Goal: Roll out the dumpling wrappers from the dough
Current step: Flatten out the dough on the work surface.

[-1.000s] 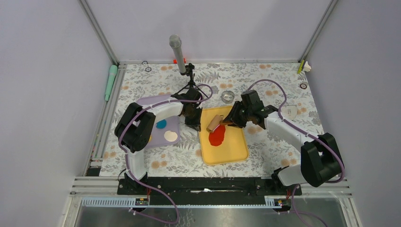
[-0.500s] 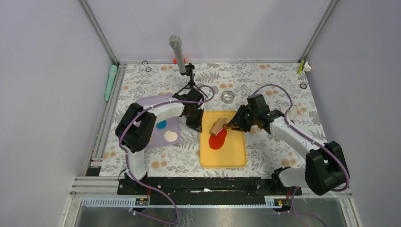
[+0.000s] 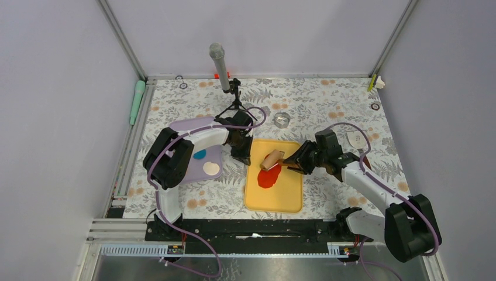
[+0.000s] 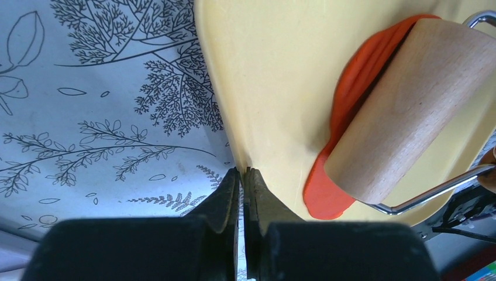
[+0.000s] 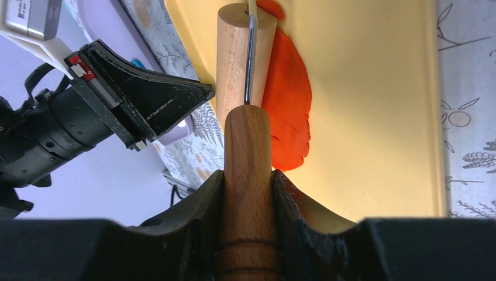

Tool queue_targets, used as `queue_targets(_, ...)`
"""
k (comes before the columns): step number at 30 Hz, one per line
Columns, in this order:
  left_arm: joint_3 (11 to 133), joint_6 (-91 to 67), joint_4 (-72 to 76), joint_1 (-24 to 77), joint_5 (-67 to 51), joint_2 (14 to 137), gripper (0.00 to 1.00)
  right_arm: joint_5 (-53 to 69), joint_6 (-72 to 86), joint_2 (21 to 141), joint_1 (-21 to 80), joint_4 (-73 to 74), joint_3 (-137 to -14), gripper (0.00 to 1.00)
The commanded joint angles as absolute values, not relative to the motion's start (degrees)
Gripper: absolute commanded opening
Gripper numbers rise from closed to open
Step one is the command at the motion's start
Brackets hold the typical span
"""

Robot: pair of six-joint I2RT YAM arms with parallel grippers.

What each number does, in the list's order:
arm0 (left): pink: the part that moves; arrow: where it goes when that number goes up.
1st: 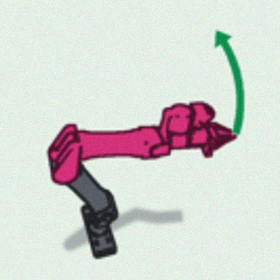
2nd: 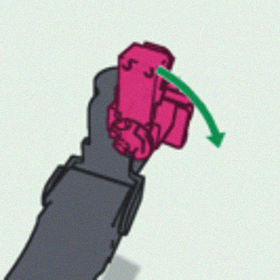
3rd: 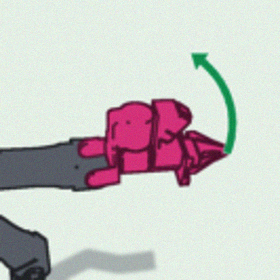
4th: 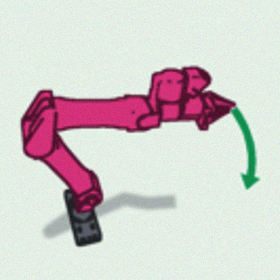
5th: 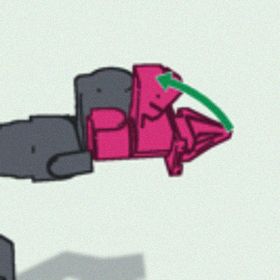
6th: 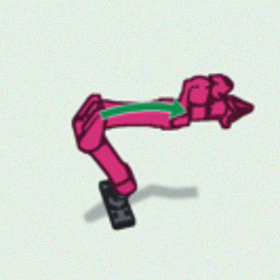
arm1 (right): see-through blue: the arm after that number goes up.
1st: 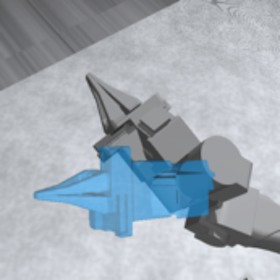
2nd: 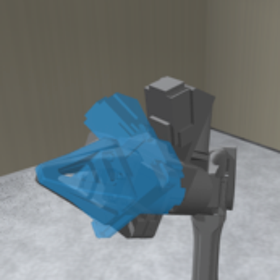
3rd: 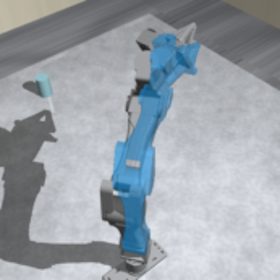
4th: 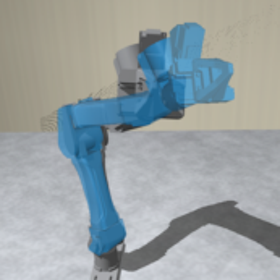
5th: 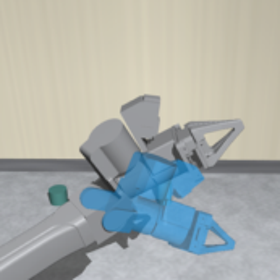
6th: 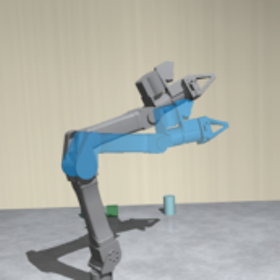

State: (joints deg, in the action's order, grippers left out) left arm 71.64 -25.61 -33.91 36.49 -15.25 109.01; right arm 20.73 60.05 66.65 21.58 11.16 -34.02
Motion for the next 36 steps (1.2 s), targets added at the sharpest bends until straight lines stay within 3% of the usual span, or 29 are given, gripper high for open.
queue_targets(1, 70.2, -27.2, -35.1, 37.3, -18.3, 107.3, 0.0, 18.7, 68.9, 64.4, 21.3, 10.2, -31.4, 0.0)
queue_targets(9, 66.3, -35.5, -30.0, 37.3, -17.6, 104.1, 0.0, 17.9, 77.7, 60.7, 21.3, 7.2, -27.0, 0.0)
queue_targets(27, 64.3, -40.6, -25.0, 37.3, -16.0, 105.2, 0.0, 21.7, 80.6, 49.6, 21.3, 14.5, -25.2, 0.0)
queue_targets(36, 64.8, -39.7, -25.3, 37.4, -16.0, 105.2, 0.0, 19.9, 68.8, 54.3, 21.3, 17.9, -39.9, 0.0)
